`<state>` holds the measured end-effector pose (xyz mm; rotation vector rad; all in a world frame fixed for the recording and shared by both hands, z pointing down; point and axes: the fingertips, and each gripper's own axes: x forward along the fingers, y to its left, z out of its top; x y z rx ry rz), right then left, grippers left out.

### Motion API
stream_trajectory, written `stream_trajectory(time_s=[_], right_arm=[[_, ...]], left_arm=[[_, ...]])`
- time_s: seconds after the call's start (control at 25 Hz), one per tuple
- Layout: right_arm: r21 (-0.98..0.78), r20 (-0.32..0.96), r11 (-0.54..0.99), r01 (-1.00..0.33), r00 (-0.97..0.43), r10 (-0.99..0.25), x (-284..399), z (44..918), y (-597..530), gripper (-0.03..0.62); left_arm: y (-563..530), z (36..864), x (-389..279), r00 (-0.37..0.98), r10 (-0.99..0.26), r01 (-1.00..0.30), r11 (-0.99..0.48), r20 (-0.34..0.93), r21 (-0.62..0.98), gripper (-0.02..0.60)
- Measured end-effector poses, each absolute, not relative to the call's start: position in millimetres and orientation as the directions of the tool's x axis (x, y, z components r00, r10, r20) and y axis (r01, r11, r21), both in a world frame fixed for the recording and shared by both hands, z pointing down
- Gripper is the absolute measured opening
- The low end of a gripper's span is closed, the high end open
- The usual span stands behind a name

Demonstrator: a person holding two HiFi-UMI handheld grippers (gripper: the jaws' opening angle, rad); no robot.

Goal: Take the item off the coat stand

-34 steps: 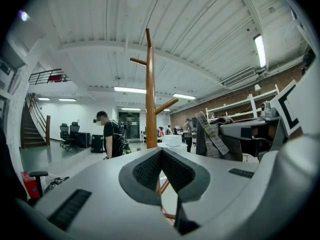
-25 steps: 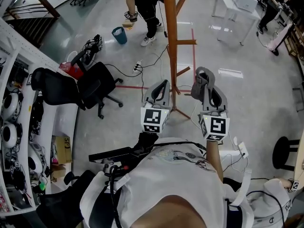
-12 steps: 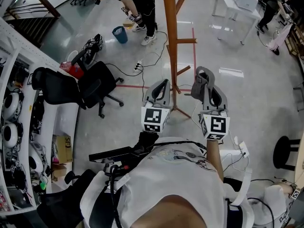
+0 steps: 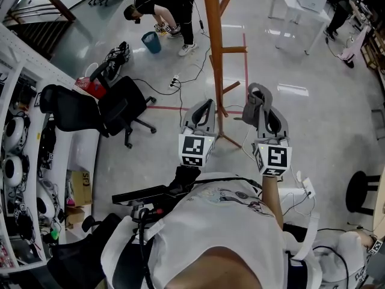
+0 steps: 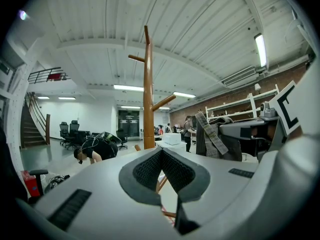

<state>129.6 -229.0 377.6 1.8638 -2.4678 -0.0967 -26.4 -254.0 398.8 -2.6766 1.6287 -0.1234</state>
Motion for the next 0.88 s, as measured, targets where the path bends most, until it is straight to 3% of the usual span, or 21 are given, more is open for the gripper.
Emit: stream_trajectory(time_s=[0.88], right_arm=[[0.076, 0.001, 0.281, -0.957, -0.281, -0.960, 129.0, 374.5, -229.3, 0.018]], left_arm=[[-251.9, 400.7, -27.6, 0.448, -0.891, -0.891, -0.451, 0.076, -0.043, 0.003]])
